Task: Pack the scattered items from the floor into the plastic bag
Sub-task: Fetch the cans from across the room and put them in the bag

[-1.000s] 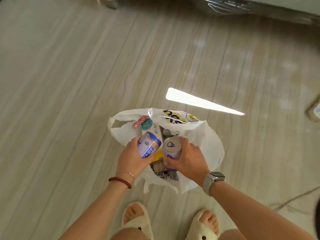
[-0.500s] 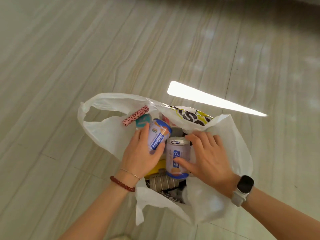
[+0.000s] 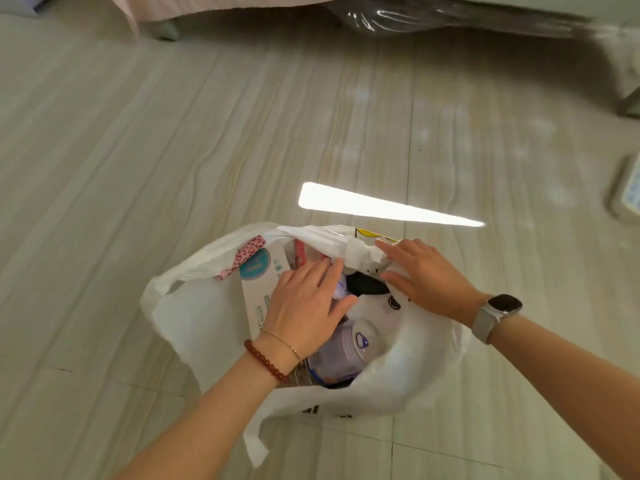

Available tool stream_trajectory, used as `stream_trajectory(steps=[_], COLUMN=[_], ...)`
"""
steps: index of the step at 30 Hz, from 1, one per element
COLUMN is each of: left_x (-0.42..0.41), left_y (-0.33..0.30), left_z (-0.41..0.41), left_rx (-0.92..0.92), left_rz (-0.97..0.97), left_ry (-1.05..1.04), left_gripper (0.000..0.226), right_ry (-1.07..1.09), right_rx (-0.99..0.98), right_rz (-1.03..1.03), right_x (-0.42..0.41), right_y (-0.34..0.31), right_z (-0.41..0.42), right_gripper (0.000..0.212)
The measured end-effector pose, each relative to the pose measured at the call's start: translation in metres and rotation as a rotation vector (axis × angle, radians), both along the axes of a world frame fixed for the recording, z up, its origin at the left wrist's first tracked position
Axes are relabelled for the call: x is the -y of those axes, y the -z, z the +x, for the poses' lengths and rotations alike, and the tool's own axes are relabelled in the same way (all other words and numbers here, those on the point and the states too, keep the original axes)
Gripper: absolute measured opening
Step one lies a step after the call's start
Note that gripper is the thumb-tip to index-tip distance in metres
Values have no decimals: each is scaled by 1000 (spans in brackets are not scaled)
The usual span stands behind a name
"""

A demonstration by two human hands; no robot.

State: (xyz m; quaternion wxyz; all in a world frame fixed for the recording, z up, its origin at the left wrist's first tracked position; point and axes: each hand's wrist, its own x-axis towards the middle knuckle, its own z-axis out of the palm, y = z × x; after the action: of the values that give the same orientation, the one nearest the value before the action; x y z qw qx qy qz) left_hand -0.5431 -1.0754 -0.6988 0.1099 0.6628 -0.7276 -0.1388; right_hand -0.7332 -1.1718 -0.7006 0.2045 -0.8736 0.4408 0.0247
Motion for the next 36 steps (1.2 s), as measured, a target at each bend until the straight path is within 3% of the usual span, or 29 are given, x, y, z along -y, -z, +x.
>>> stream_trajectory(steps=[3, 5, 7, 9, 11, 14, 18, 20, 25, 30, 36], left_x=[-9, -15, -15, -13, -14, -16, -8, -1, 15, 22, -4], left_y=[-18, -31, -40, -43, -41, -43, -57, -62, -77, -110, -155], left_z=[0, 18, 49, 78, 95, 99, 82, 73, 75, 84, 103], left_rx=[17, 155, 295, 324, 358, 210, -122, -245, -597, -699, -652], left_rz=[-468, -598, -356, 51, 298, 288, 112, 21, -200, -328, -476], left_ry=[-16, -134, -353, -520, -567, -440, -347, -381, -693, -833, -789], left_gripper=[32, 35, 65, 86, 79, 36, 31, 27, 26, 34, 25], right_ry=[43, 89, 23, -133, -229, -216, -282, -202, 422, 538, 515], right_rx=[98, 163, 153, 57, -25, -110, -113, 28, 699, 1011, 1152], right_rz=[-76, -111, -218, -329, -391, -455, -511, -464, -108, -23, 11], right_x=[3, 0, -8, -17, -25, -27, -25, -25, -17, -14, -14], right_y=[-2, -8, -11, -8, 0, 7, 5, -5, -64, -103, -128], right_z=[-3, -5, -6, -8, -10, -17, -23, -23, 10, 78, 121], right_gripper=[28, 25, 38, 48, 50, 49, 36, 35, 19, 20, 31])
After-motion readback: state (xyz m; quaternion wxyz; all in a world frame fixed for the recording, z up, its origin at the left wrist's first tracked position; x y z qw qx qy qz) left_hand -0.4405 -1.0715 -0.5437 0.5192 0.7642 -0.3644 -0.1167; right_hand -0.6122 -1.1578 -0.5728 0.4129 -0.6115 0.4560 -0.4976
